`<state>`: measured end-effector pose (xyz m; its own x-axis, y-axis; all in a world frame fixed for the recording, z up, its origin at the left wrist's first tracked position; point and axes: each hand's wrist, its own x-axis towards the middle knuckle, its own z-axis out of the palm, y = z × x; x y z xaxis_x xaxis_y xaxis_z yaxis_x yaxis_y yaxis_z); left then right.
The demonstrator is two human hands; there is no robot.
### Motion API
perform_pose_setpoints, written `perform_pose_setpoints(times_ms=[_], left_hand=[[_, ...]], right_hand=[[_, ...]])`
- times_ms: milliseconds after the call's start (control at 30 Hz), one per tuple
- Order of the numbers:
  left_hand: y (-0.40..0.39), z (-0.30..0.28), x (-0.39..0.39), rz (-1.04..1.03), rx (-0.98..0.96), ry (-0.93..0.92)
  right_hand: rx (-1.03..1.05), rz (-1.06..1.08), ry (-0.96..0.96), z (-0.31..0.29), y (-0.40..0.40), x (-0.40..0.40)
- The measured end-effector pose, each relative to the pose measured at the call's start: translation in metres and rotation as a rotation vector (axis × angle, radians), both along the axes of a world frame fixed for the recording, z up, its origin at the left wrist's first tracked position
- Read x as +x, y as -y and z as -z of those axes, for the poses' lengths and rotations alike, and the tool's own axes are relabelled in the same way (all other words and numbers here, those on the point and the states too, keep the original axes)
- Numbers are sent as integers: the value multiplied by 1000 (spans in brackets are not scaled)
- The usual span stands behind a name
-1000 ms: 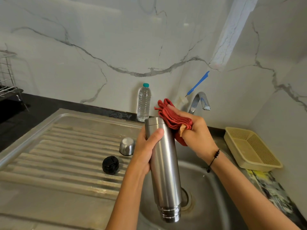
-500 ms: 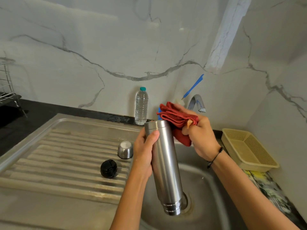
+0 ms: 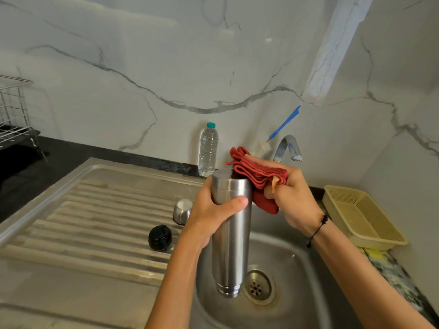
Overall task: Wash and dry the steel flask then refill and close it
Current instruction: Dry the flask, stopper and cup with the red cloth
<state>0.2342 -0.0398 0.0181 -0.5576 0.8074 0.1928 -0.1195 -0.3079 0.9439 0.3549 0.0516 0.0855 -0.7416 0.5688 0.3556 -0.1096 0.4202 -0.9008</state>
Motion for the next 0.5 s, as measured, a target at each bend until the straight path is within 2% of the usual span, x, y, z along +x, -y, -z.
perform_pose_setpoints(times_ms=[167,267,433,500], left_hand=[[-4,3,8,14,0,-67],[-7,4,14,8,-46,-179],[-11,12,16,-94,-151,-315],[-13,12,18,-120,-166,-344]], right_hand=[[-9,3,93,-9,-11,-1],[39,49,72,-21,-17,-5],[399,114,56,-31,-12,-2],[548,18,172,-30,-4,-3]])
